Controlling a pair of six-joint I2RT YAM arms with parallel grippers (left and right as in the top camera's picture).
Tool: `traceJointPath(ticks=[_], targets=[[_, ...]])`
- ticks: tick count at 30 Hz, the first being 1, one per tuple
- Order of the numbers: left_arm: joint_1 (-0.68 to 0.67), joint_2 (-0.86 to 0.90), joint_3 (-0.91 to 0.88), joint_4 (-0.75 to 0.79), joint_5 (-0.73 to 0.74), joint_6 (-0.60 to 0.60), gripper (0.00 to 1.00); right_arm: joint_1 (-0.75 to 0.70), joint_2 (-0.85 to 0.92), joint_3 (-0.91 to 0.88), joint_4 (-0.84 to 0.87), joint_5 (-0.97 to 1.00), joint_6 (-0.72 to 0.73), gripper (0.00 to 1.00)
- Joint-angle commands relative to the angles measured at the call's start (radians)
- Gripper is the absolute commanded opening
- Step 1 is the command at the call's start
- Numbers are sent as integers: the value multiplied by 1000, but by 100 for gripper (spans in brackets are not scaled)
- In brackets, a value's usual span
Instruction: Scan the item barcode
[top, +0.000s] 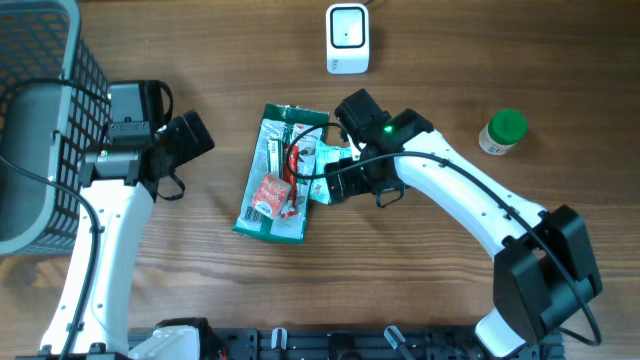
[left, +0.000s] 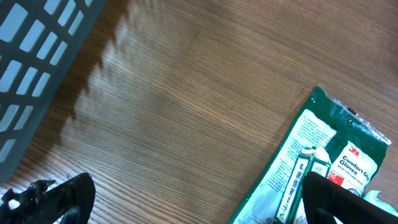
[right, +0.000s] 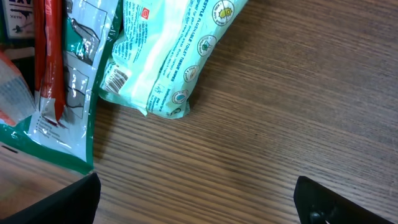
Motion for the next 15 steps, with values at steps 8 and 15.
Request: traceJointPath(ticks=[8, 15], targets=[[5, 2, 5, 0, -9, 11, 100, 5, -6, -9, 45, -16, 19, 100], [5, 2, 5, -1, -9, 11, 100, 7, -4, -11, 137, -4, 45, 99]])
